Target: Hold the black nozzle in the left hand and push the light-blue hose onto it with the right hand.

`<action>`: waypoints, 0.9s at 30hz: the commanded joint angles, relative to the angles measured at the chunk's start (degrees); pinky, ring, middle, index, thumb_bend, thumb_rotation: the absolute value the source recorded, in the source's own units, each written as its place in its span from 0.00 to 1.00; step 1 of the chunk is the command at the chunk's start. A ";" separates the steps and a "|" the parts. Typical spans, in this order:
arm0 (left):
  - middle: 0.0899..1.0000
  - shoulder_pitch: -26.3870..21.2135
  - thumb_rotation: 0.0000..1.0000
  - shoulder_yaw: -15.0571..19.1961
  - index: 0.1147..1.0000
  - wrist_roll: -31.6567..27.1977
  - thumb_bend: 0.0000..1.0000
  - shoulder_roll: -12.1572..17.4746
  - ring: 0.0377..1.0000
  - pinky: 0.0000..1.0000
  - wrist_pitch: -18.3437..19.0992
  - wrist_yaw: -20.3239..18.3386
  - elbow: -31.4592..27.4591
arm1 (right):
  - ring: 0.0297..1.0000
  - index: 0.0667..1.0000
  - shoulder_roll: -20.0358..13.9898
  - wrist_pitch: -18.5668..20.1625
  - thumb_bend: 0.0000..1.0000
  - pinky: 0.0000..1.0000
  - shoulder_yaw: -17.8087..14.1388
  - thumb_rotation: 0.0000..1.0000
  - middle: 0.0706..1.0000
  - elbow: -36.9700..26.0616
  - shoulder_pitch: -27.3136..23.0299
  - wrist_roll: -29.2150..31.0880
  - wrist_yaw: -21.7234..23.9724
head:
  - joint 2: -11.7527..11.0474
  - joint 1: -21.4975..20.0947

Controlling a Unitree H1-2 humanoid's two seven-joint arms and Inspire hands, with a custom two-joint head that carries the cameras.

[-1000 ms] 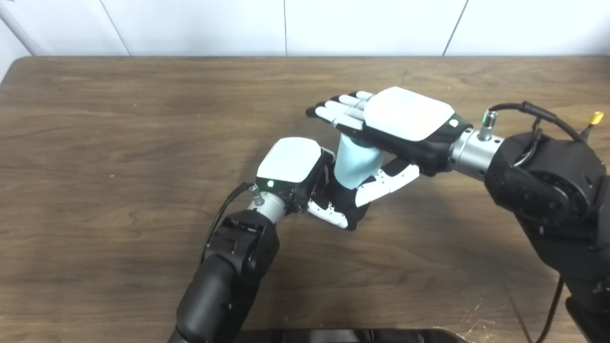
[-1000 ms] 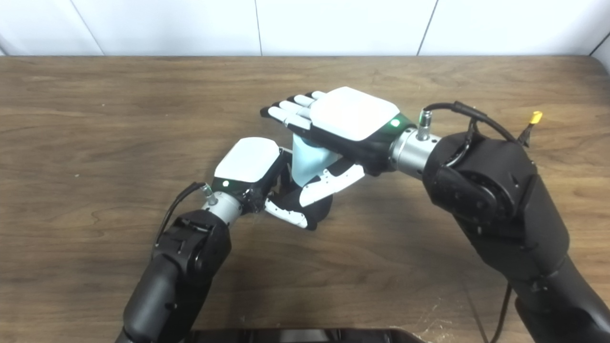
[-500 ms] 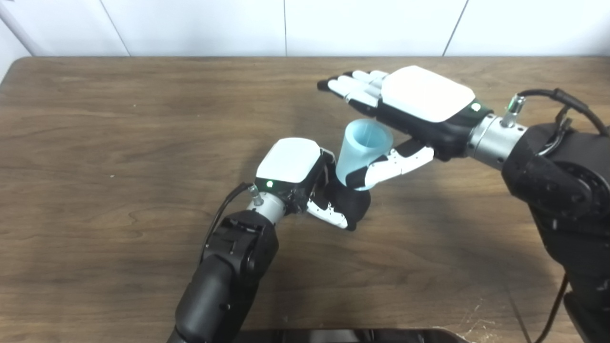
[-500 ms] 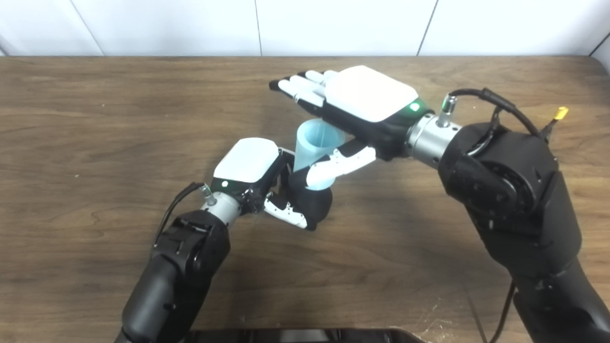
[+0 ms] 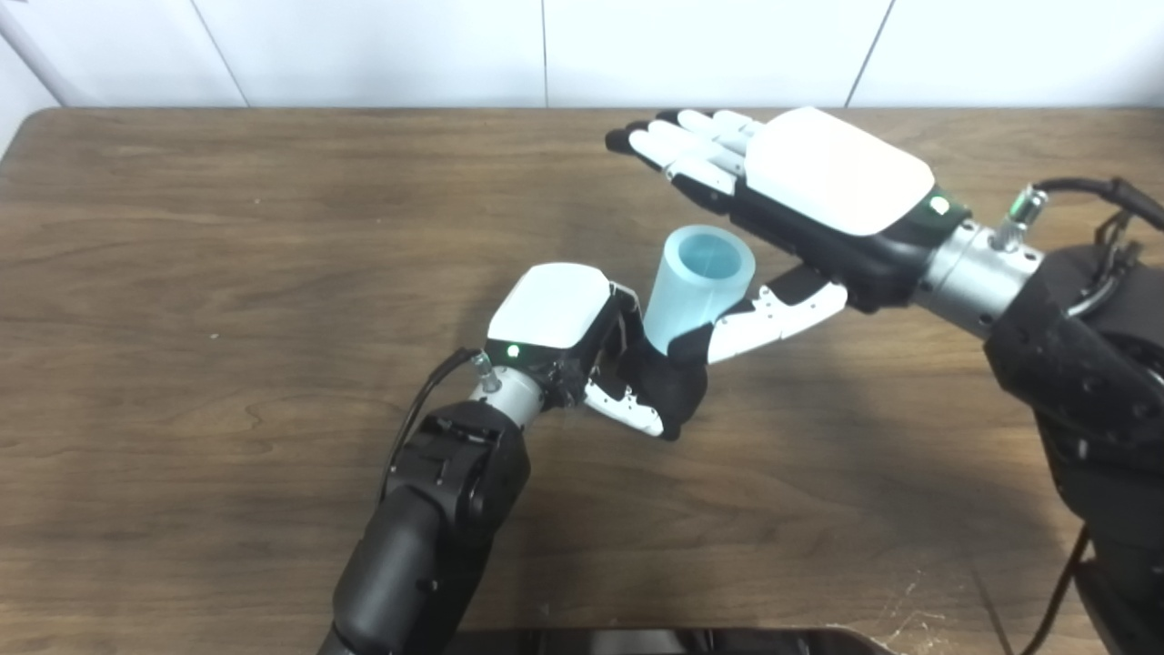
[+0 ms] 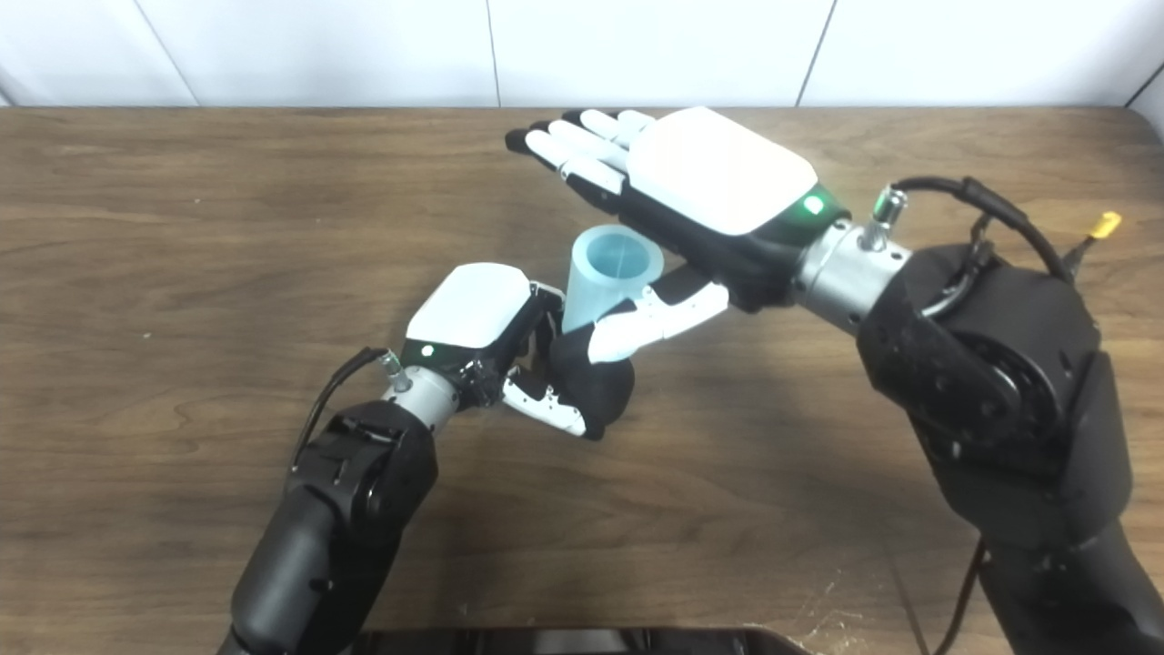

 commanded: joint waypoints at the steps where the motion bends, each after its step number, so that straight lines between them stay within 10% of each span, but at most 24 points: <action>1: 0.46 0.25 0.00 0.04 0.41 -0.49 0.52 0.22 0.50 0.42 0.38 -0.96 -0.37 | 1.00 1.00 -0.17 0.38 0.78 0.96 -1.07 1.00 1.00 -2.30 -0.02 0.21 -0.59 | 0.03 -0.01; 27: 0.49 0.30 0.00 -0.40 0.40 -0.07 0.52 0.41 0.52 0.44 -0.28 0.80 0.13 | 1.00 1.00 -0.38 -7.58 0.72 1.00 0.97 1.00 1.00 1.90 16.24 -0.61 -6.45 | 0.01 0.30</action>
